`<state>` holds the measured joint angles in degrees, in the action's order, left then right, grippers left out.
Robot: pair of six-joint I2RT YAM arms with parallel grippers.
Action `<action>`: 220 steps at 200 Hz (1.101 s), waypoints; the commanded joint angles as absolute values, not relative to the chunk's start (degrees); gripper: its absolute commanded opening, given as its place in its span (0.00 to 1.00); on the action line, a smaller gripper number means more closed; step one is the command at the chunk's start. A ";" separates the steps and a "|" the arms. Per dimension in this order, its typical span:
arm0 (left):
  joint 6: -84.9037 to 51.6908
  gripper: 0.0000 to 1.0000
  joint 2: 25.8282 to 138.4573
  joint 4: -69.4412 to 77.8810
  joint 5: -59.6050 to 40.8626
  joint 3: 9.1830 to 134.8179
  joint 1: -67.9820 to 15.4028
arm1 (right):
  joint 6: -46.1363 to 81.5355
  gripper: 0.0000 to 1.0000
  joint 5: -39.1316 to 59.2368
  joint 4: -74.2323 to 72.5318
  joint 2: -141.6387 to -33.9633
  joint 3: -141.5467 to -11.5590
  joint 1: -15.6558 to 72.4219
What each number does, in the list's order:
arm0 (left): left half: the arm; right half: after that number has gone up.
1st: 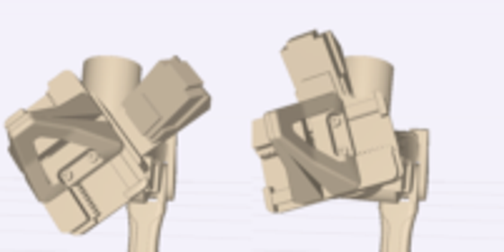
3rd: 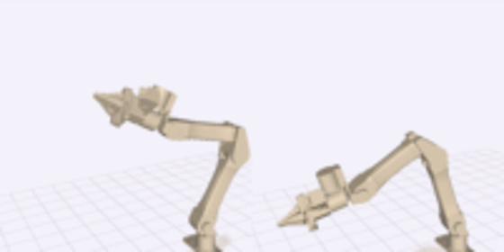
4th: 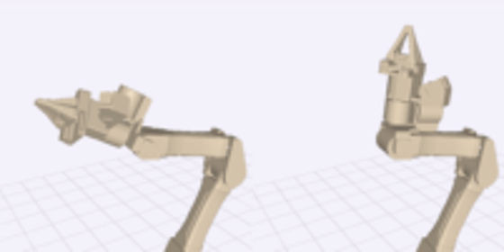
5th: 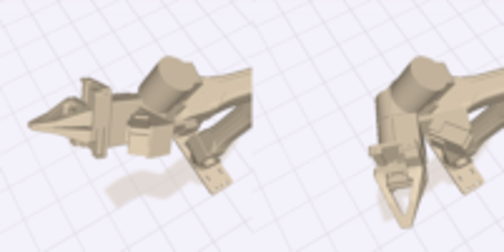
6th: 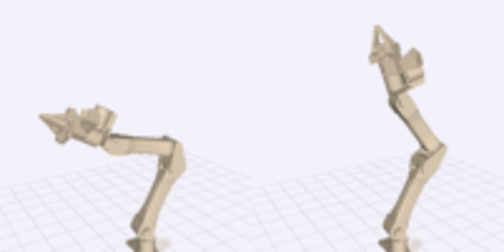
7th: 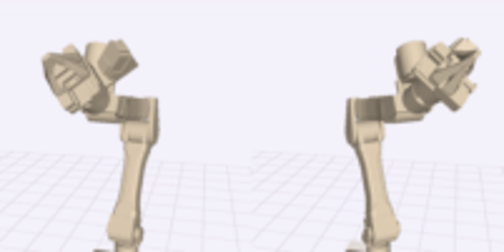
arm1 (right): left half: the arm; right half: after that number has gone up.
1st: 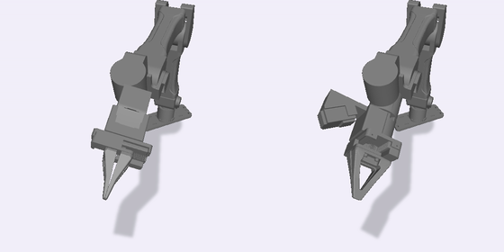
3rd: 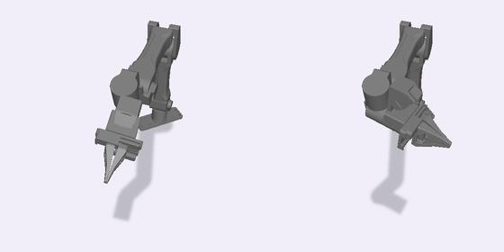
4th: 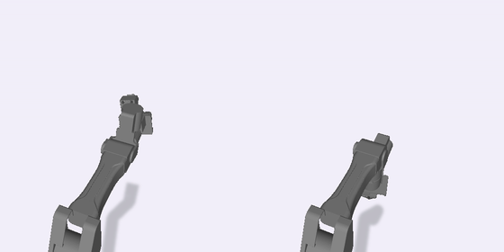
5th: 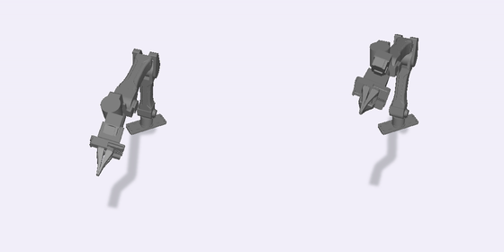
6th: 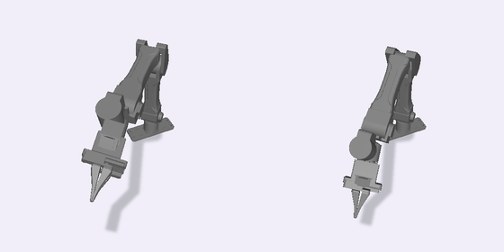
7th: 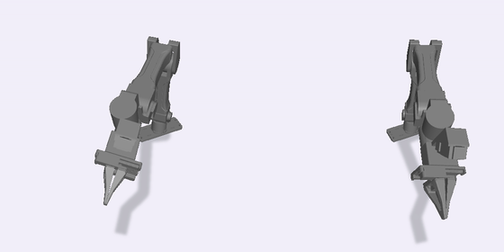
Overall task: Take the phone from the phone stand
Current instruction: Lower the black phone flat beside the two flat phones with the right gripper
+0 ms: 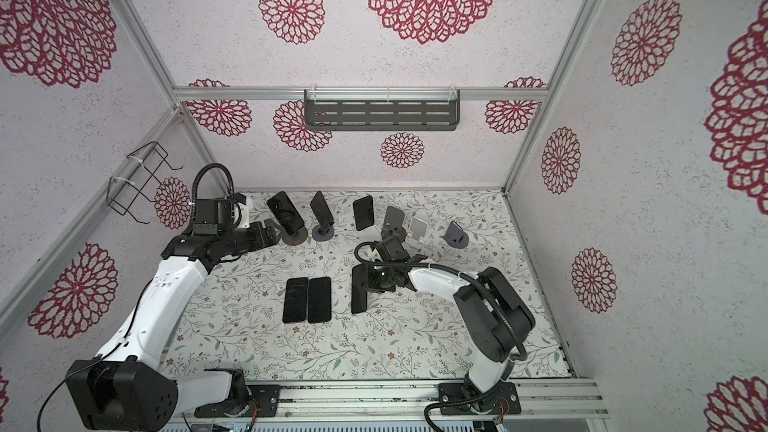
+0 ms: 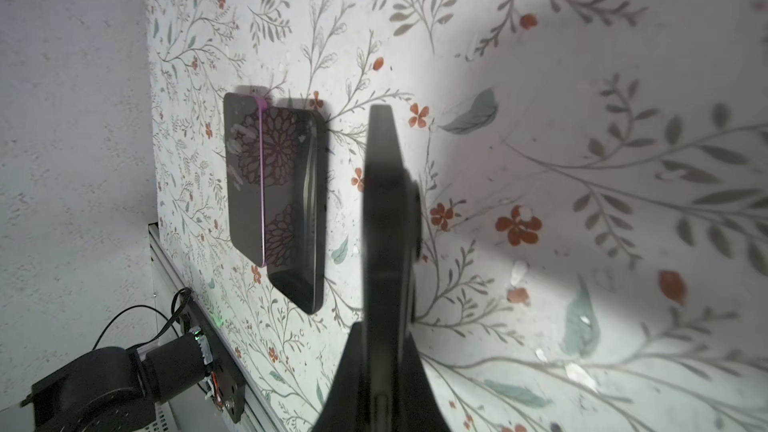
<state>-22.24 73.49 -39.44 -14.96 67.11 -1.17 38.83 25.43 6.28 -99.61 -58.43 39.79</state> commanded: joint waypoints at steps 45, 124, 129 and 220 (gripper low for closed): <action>-21.77 0.88 70.84 -36.47 -17.58 63.19 5.12 | 46.54 0.00 31.00 -3.97 -106.75 -63.97 42.23; -22.40 0.87 71.81 -36.73 -18.97 63.10 6.85 | 46.14 0.00 32.42 -0.87 -108.10 -62.30 42.63; -22.41 0.86 71.94 -36.79 -18.90 63.11 6.81 | 46.14 0.00 32.52 -0.88 -108.09 -62.10 42.63; -22.40 0.85 72.53 -37.08 -20.25 63.28 7.35 | 44.98 0.00 33.90 0.70 -111.22 -62.84 42.63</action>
